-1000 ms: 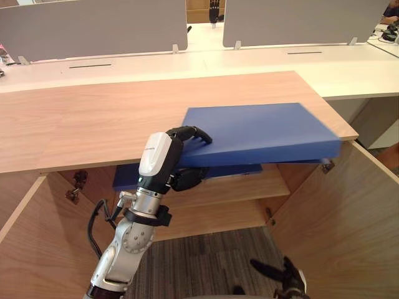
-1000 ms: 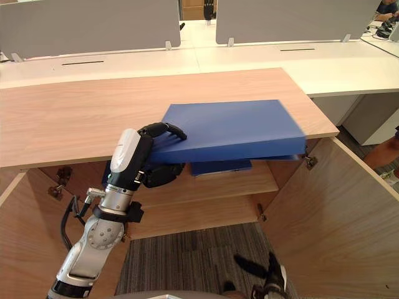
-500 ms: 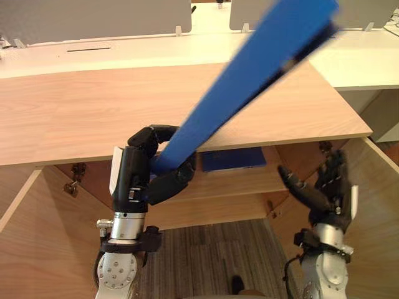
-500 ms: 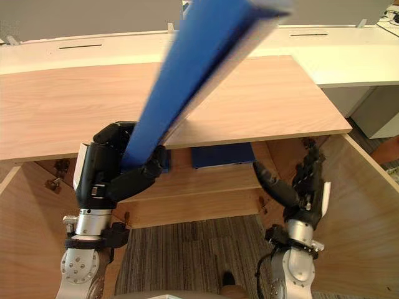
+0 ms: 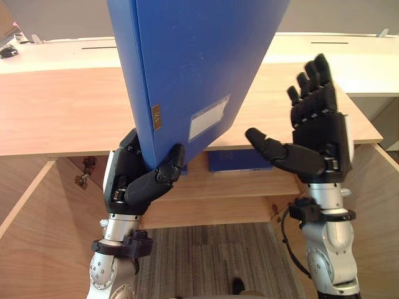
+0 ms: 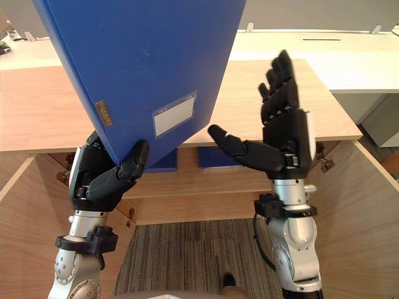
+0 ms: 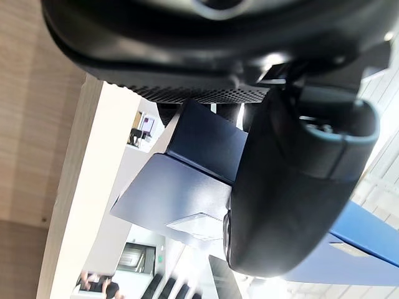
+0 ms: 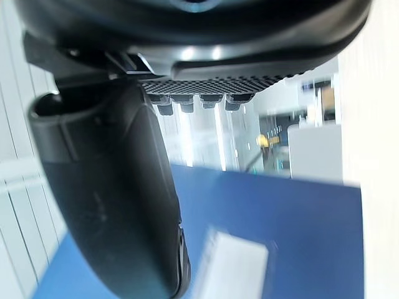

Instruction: Walk over to the cabinet, pick up the folder, carry it to the office cabinet, place the folder inside the office cabinet, then close the office cabinet door

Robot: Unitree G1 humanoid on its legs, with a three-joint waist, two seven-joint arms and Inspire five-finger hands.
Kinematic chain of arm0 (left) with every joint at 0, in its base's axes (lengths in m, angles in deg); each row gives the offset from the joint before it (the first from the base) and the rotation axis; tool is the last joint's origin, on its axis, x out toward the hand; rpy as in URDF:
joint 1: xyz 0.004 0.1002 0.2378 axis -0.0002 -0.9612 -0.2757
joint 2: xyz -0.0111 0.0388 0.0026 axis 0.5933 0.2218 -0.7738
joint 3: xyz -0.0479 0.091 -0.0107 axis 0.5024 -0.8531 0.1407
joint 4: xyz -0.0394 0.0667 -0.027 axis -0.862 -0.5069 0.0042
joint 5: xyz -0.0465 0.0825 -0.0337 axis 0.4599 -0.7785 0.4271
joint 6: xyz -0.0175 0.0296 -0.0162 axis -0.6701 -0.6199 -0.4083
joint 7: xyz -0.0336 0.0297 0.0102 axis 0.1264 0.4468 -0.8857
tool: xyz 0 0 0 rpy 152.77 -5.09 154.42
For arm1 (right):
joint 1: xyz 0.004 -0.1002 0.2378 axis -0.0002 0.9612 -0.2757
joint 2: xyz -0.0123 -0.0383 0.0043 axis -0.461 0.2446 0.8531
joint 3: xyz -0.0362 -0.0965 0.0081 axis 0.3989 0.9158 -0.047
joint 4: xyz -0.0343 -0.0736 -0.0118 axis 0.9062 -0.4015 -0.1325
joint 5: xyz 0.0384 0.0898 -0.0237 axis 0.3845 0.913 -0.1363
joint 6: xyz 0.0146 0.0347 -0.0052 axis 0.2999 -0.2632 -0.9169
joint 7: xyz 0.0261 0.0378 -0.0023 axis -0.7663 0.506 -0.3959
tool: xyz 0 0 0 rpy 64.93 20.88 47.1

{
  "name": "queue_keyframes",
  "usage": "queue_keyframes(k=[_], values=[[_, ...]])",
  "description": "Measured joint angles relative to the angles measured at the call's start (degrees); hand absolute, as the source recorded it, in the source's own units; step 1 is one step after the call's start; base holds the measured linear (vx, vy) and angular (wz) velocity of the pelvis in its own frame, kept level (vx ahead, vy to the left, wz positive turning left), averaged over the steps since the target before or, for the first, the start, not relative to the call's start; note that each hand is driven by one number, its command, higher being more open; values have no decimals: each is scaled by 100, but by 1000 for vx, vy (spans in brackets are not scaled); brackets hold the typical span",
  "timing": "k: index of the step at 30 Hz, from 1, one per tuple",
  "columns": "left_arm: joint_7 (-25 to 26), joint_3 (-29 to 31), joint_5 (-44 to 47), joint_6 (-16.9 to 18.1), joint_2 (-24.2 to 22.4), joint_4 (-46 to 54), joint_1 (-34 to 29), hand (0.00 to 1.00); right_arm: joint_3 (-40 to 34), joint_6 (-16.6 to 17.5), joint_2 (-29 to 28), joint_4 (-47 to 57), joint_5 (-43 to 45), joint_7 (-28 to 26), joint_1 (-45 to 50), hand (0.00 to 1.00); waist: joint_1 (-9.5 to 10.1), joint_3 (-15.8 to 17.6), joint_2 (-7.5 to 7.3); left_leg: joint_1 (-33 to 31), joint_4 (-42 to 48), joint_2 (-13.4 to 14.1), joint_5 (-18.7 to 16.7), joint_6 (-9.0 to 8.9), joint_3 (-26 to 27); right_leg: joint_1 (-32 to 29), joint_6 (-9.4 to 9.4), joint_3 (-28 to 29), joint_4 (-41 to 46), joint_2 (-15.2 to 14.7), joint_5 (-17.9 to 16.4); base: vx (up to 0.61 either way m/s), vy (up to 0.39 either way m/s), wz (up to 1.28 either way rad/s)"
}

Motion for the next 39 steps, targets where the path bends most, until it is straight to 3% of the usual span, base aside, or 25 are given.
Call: queue_keyframes(k=[5, 15, 16, 27, 32, 33, 39], values=[[-370, -167, 449, -84, 331, -5, 96, 0, 450, -58, 503, -655, 215, -256, -283, 100, 28, -3, -2, -13, 13, -2, 2, 1, -24, 6, 1, -24, 5, -7, 2, -49, -38, 2], [-536, -215, 1385, -236, 496, -11, 336, 0, 687, -110, 1001, -1552, 519, -350, -1100, 100, 71, -25, 0, -12, 15, -8, 13, 12, -106, 48, 1, -123, 6, -24, 3, -43, -37, 5], [-537, -251, 1401, -250, 504, -11, 361, 0, 685, -109, 1032, -1557, 537, -349, -1139, 0, 93, -27, 1, -13, 14, -9, 14, 14, -110, 49, 1, -129, 6, -25, 3, -41, -35, 5], [-668, -326, 1854, -259, 529, -447, 507, 0, 646, -138, 1151, -2051, 1342, -724, -1313, 0, 149, -136, 7, -13, -21, -48, 37, 43, -196, 83, 1, -193, 6, -63, 3, -43, -33, 4], [-712, -43, 1842, -241, 406, -739, 513, 0, 579, -161, 1037, -1996, 1351, -985, -1296, 0, 146, -144, 16, -26, -25, -64, 47, 48, -224, 80, 1, -198, 6, -78, 3, -46, -31, 2], [-710, 53, 1839, -245, 320, -861, 513, 100, 579, -161, 910, -1878, 1347, -1063, -1274, 0, 146, -144, 16, -33, -25, -64, 51, 47, -230, 74, 1, -200, 6, -78, 3, -48, -35, 2], [-706, 339, 1129, -257, -47, -1035, 422, 100, 79, -202, 104, -1752, 1082, -907, -1254, 0, 200, -154, 13, -82, -24, -83, 64, 59, -330, 74, 1, -278, 7, -102, 3, -43, -36, 8]])
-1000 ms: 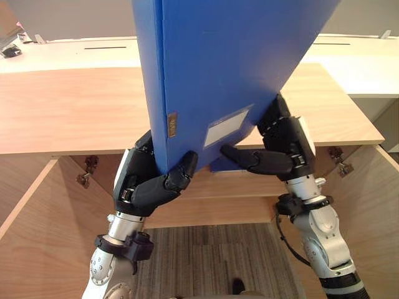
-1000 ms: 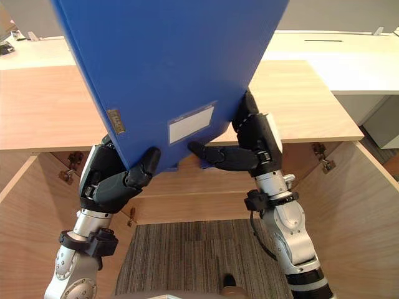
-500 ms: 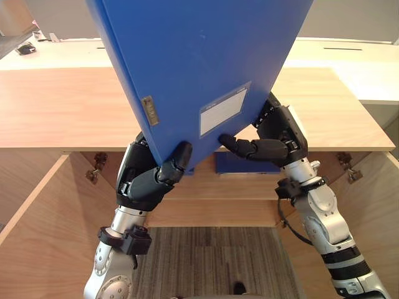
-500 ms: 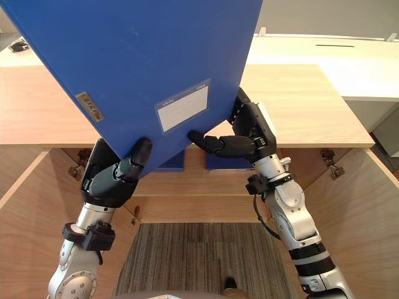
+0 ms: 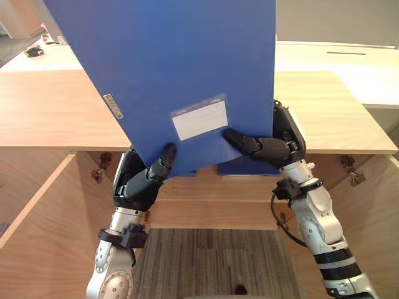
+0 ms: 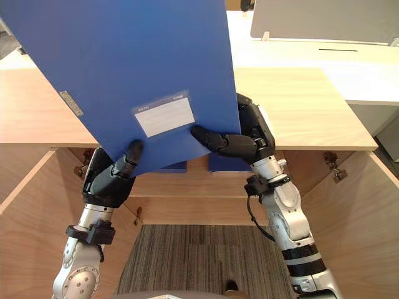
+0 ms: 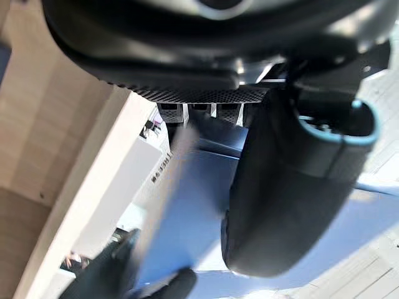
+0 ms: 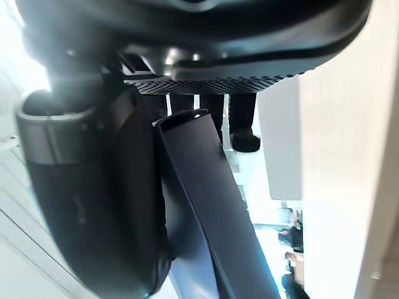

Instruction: Walk over to the cabinet, pick up the folder, carry it to the office cabinet, place the folder inside the office cabinet, then close the office cabinet door

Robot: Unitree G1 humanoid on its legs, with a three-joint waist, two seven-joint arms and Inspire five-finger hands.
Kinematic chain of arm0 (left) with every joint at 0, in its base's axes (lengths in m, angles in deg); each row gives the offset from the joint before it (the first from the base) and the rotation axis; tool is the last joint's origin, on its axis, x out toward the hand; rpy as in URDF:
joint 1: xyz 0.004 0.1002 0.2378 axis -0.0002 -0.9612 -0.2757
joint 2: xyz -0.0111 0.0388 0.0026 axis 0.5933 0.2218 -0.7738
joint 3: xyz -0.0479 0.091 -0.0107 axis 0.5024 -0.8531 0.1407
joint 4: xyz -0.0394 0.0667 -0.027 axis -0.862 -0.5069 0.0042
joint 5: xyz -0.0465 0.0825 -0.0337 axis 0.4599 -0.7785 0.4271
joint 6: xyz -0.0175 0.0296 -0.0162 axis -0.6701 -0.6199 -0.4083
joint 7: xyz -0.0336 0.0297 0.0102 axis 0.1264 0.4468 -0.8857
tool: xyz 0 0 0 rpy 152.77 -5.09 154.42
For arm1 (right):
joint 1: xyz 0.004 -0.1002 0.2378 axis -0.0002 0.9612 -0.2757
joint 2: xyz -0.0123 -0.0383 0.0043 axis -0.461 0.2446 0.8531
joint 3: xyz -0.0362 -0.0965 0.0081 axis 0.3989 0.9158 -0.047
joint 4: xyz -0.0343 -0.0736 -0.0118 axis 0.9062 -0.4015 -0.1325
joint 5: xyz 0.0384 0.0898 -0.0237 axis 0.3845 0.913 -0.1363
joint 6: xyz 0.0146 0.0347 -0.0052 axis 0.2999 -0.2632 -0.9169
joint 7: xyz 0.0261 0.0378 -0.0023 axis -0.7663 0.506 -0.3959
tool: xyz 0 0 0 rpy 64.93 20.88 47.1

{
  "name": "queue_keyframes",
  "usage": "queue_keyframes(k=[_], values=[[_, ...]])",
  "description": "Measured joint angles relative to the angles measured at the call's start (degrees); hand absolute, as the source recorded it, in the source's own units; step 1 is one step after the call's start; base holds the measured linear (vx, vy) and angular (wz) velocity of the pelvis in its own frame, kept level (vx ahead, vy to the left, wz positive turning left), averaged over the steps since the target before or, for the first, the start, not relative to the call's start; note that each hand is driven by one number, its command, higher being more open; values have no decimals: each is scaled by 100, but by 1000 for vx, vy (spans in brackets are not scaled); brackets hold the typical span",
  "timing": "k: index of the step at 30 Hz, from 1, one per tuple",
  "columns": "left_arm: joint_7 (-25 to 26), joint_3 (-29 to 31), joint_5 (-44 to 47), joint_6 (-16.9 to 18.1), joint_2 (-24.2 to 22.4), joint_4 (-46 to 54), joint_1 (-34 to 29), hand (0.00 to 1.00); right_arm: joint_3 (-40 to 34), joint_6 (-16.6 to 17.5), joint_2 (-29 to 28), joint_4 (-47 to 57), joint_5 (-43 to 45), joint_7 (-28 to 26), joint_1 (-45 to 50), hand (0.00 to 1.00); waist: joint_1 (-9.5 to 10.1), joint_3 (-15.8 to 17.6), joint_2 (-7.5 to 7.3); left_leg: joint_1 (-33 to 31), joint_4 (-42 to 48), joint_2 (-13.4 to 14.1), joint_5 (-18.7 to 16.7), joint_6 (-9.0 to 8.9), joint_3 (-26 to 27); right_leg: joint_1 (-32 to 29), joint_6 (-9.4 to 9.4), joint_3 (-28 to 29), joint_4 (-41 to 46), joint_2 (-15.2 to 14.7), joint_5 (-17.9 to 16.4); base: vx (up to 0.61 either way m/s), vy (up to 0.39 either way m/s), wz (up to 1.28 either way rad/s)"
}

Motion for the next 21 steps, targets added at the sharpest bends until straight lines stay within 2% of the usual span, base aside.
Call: queue_keyframes(k=[2, 6, 9, 13, 16, 21], values=[[75, 267, -324, 8, -250, -2, -57, 100, -303, -3, -285, 110, 0, 123, 89, 0, 45, 0, 0, -2, -3, 3, 0, 0, -9, 1, 0, -4, 0, 2, 0, -25, -33, 6], [778, 993, -1238, 138, -853, -12, -252, 100, -942, 7, -785, 619, -5, 464, 386, 0, 94, -1, 1, 0, -15, 11, -1, 0, -62, 24, 0, -24, 0, 5, 0, -16, -32, 6], [1226, 1467, -1804, 221, -1133, -89, -483, 100, -1195, 64, -980, 964, -4, 543, 549, 0, 96, -2, 2, 33, -37, 16, -1, 0, -99, 67, 0, -31, 0, 5, 0, -25, -30, 6], [1633, 1867, -2259, 256, -1438, -468, -796, 100, -1178, 136, -1101, 1377, -6, 489, 674, 0, 122, -19, -4, 49, -44, 16, -1, 0, -147, 102, 0, -43, 0, -1, -1, -46, -34, 6], [1655, 1919, -2410, 250, -1510, -824, -941, 100, -1119, 142, -1126, 1416, -5, 420, 677, 0, 131, -58, -5, 40, -44, 14, -1, 0, -160, 102, 1, -49, 0, -2, -2, -52, -36, 3], [1629, 1927, -2817, 100, -1544, -2475, -942, 100, -314, 144, -1018, 1477, -18, 336, 978, 0, 125, -67, -6, -53, -41, 12, 9, -17, -152, 26, 1, -47, -8, -1, -4, -53, -45, -2]])
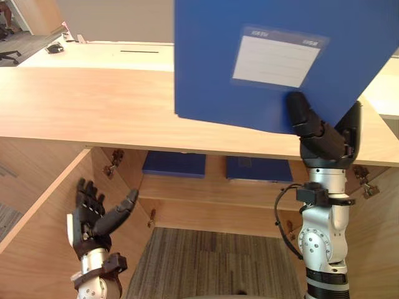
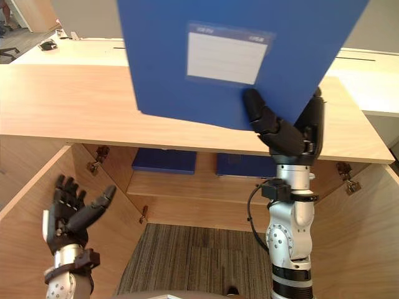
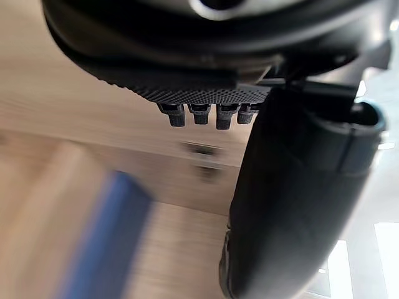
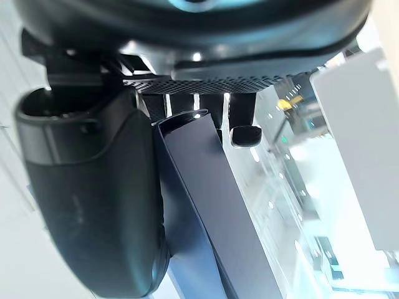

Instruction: Walk over to the cabinet, pick up the folder, carry it to the office cabinet, place the folder inside the office cabinet, then close the office cabinet door

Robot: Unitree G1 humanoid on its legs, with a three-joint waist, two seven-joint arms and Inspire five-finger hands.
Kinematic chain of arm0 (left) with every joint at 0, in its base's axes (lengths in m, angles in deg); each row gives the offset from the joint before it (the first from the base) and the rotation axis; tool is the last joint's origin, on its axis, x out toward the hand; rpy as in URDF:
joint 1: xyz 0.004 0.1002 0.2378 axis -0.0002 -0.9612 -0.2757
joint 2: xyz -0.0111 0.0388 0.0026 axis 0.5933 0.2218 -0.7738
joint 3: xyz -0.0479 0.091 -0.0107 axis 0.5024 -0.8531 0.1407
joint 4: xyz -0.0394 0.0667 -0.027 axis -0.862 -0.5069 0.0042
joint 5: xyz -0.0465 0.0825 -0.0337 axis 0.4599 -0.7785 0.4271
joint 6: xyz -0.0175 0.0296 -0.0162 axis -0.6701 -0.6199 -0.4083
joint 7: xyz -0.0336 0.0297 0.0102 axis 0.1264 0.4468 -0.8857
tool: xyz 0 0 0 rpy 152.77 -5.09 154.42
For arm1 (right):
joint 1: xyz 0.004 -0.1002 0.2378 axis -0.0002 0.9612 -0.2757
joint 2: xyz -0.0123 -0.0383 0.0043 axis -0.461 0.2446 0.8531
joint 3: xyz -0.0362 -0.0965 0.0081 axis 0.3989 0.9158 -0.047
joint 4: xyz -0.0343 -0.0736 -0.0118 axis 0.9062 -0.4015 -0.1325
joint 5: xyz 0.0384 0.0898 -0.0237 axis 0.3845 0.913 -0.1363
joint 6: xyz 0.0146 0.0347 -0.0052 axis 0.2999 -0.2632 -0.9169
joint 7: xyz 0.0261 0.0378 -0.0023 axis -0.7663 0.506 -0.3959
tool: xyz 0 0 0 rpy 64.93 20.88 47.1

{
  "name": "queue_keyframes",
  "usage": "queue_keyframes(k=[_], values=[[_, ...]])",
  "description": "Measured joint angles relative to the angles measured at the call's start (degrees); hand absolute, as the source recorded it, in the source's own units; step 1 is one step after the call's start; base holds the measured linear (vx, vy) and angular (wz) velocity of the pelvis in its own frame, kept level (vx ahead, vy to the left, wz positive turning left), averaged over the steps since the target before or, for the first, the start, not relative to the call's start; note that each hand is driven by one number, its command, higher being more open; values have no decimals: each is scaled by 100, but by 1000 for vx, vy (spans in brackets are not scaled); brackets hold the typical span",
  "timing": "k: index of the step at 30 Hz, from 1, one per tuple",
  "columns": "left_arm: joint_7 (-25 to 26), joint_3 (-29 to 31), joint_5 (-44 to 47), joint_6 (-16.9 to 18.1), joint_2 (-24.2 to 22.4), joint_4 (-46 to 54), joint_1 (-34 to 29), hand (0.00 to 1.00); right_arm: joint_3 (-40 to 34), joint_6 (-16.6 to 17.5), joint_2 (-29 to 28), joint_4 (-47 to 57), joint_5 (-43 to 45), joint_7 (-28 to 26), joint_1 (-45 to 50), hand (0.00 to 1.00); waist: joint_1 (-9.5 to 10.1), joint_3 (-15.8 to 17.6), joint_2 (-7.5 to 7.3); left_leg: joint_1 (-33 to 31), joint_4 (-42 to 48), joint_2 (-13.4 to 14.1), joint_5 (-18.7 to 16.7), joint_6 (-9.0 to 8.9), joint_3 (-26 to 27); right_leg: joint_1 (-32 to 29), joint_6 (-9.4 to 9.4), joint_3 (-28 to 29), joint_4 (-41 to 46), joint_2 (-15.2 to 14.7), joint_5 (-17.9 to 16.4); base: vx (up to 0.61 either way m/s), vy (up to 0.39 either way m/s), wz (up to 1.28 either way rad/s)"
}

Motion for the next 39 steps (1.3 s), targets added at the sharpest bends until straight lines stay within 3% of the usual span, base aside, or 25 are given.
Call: queue_keyframes(k=[5, 9, 10, 12, 14, 15, 17, 20, 24, 28, 32, 35, 39], values=[[54, 59, -341, -241, 13, -1681, 207, 100, 906, -60, 414, -201, -479, -117, 307, 0, -5, -8, -13, -32, -2, 4, 1, -2, 9, -52, 0, 4, -12, 8, 0, -21, -35, -1], [97, 71, -683, -342, 293, -3385, 547, 100, 1718, -166, 804, -993, -1046, -245, 306, 0, -2, -10, -40, -186, 62, -4, 2, -3, 40, -209, -1, 36, 12, -5, 1, -43, -33, -5], [106, 61, -853, -394, 443, -4008, 749, 100, 2029, -211, 965, -1426, -1351, -232, 203, 0, 4, 91, -37, -311, 173, 12, -7, -11, 66, -364, -8, 69, 127, -7, -4, -64, -27, -8], [134, -1, -894, -477, 528, -4334, 1001, 100, 2305, -326, 1141, -1869, -1727, -210, -106, 0, 7, 482, -13, -624, 570, 75, -104, -39, 68, -696, -84, 120, 519, -11, -72, -128, -24, -9], [151, -228, -894, -478, 631, -4417, 1344, 100, 2467, -414, 1263, -2383, -2177, -130, -641, 0, 25, 1002, 22, -1454, 1538, 196, -413, -5, 74, -1483, -89, 200, 1315, -38, -326, -243, -31, -8], [148, -250, -893, -478, 644, -4429, 1389, 100, 2480, -427, 1269, -2431, -2249, -102, -696, 0, 27, 1052, 35, -1545, 1648, 208, -447, -10, 74, -1564, -85, 201, 1398, -40, -354, -208, -32, -4], [163, -402, -892, -469, 726, -4514, 1728, 100, 2505, -498, 1321, -2645, -2537, 85, -1041, 0, 27, 1452, 161, -2150, 2374, 325, -665, 6, 44, -2090, -52, 204, 1945, -49, -563, -239, -45, -1], [174, -557, -888, -448, 760, -4501, 2069, 100, 2491, -496, 1431, -2646, -2763, 212, -1362, 0, -7, 1802, 312, -2911, 3128, 442, -876, 11, -6, -2846, -31, 221, 2706, -51, -833, -248, -28, -1], [174, -747, -866, -359, 842, -4390, 2537, 100, 2014, -496, 1350, -2735, -2744, 566, -1646, 0, -21, 2135, 417, -3951, 3859, 562, -948, 11, -117, -3960, -114, 265, 3581, -75, -993, -199, -52, 3], [238, -822, -777, -271, 795, -3957, 2728, 100, 1089, -498, 960, -2968, -2265, 1045, -1881, 0, 9, 2213, 441, -4897, 4352, 689, -1008, -18, -168, -4912, -165, 251, 4095, -90, -1066, -164, -63, 3], [288, -818, -697, -264, 563, -3486, 2778, 100, 210, -483, 551, -2967, -1467, 1574, -2255, 0, 40, 2279, 513, -5443, 4617, 767, -994, 3, -250, -5422, -220, 200, 4360, -85, -1109, -67, -42, 4], [310, -828, -578, -259, 378, -3049, 2787, 100, -418, -339, 341, -2968, -606, 2242, -2826, 0, 185, 2312, 546, -5774, 4776, 847, -987, 9, -295, -5746, -266, 175, 4539, -42, -1137, 4, -22, -2], [497, -827, -422, -260, 289, -2892, 2791, 100, -716, -91, 213, -3004, 3, 2872, -3450, 0, 282, 2320, 560, -5869, 4807, 905, -995, -5, -284, -5862, -296, 172, 4580, -3, -1156, 15, -21, -4]])
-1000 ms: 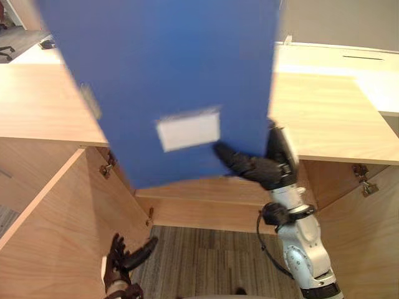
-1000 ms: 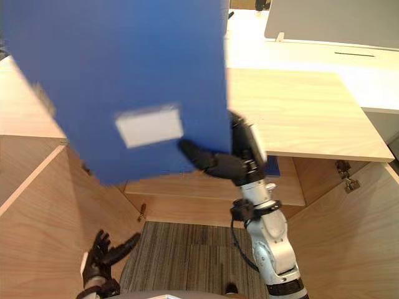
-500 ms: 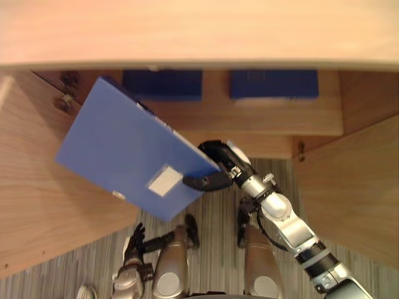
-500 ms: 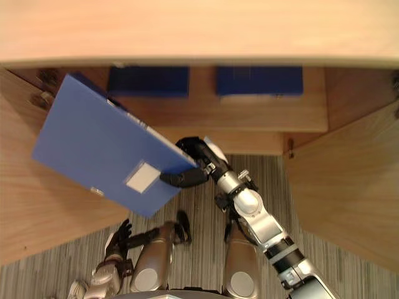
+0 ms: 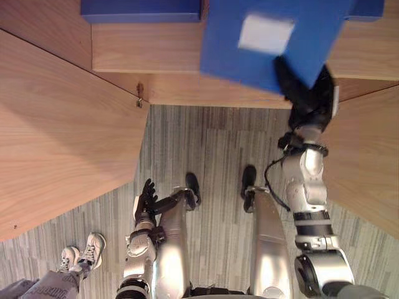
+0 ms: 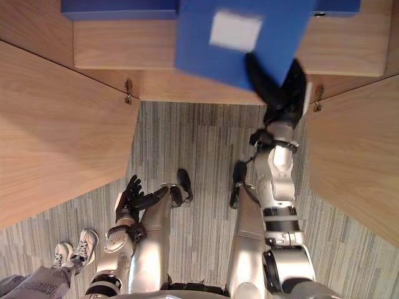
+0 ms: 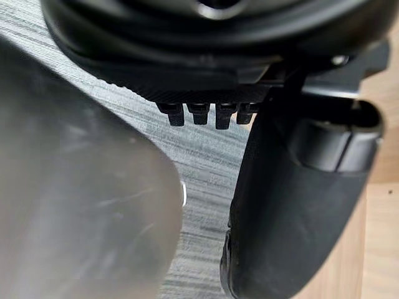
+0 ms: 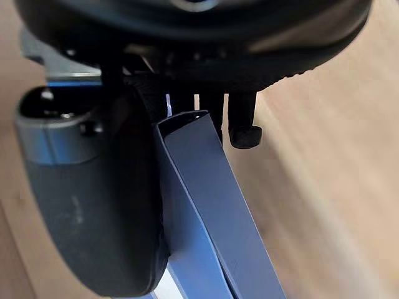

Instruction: Walk over to the cabinet, pick up the folder, carry it to the office cabinet, place the folder inside the office cabinet, then close the office cabinet door

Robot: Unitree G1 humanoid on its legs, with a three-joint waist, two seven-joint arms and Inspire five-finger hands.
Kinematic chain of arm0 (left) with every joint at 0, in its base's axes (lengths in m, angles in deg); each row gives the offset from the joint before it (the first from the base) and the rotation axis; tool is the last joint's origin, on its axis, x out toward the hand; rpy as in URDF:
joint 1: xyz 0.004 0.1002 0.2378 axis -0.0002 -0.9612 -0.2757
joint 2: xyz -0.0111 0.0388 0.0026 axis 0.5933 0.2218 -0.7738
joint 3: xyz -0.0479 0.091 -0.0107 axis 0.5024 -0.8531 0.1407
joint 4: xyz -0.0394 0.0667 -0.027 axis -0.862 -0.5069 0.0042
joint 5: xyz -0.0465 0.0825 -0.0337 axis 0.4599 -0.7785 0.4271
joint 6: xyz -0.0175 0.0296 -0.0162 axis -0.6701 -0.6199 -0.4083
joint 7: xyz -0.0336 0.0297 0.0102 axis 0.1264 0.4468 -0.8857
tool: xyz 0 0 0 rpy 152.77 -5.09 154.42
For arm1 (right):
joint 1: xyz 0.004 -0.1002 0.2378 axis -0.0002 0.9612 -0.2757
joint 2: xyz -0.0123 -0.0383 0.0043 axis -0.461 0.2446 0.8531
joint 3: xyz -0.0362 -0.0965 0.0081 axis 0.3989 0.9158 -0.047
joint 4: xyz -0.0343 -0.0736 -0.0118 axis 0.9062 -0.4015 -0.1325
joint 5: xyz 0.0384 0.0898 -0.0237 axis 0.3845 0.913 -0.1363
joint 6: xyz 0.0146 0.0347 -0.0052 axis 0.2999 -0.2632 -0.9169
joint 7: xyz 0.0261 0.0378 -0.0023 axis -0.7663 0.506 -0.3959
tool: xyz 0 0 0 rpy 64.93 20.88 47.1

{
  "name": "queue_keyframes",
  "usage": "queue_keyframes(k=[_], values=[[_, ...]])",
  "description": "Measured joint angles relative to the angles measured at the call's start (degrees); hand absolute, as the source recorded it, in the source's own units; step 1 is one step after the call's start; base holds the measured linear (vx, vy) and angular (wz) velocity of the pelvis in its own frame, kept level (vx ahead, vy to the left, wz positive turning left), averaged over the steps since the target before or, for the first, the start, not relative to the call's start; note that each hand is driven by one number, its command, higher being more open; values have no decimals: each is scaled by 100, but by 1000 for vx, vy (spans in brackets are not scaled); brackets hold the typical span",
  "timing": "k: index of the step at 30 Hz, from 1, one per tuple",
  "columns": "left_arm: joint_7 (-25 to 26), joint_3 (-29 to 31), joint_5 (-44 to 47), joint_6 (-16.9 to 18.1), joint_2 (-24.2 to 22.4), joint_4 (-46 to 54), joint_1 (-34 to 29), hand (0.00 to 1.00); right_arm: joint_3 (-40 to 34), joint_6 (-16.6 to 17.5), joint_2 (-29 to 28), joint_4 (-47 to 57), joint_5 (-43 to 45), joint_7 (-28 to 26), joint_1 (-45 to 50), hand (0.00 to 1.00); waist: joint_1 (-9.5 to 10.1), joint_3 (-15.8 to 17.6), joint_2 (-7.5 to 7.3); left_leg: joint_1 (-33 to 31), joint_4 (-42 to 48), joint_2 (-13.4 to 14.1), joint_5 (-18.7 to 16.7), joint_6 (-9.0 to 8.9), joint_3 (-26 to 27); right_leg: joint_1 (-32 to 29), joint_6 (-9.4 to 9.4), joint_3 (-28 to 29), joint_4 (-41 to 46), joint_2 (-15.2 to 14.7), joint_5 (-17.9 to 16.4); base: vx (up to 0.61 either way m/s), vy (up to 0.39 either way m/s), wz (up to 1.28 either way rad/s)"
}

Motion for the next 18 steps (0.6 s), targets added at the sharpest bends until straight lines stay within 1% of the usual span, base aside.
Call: queue_keyframes(k=[3, 4, 5, 8, 10, 13, 18], values=[[135, 2, 117, 0, -79, 113, 10, 100, -71, 97, -56, -110, 238, 312, -408, 0, 12, 0, 0, -32, 7, 14, -3, -5, -2, -31, -5, -4, 3, 9, -4, 0, 0, 0], [169, -4, 123, -4, -106, 125, 68, 100, -111, 131, -98, -325, 306, 405, -697, 100, 12, 0, 0, -57, 18, 18, -3, -6, -7, -50, -6, -9, 2, 10, -4, 0, 0, 0], [174, -5, 123, -6, -112, 125, 81, 100, -119, 131, -108, -375, 316, 425, -753, 100, 11, 0, 0, -62, 20, 18, -3, -6, -9, -52, -6, -11, 1, 10, -3, 0, 0, 0], [305, -10, 143, -9, -227, 126, 230, 100, -157, 129, -223, -894, 543, 660, -1326, 100, 22, 0, 0, -101, 32, 24, -3, -7, -42, -58, -7, -46, -10, 12, -3, 0, 0, 0], [393, -17, 261, -10, -249, 124, 295, 100, -156, 129, -399, -1134, 810, 825, -1683, 100, 25, 0, 0, -141, 29, 33, -1, -11, -50, -80, -8, -66, -24, 15, -2, 0, 0, 0], [479, -61, 351, -22, -255, 105, 380, 100, -103, 123, -633, -1210, 999, 907, -1956, 100, 41, 0, 0, -178, 15, 33, 3, -16, -48, -113, -8, -72, -35, 15, -1, 0, 0, 0], [532, -127, 375, -28, -285, 7, 443, 100, 152, 52, -861, -1194, 1001, 913, -2104, 100, 36, -2, -2, -78, -86, 30, 18, -30, -12, -31, -31, -78, -110, 11, 20, 0, 0, 0]])
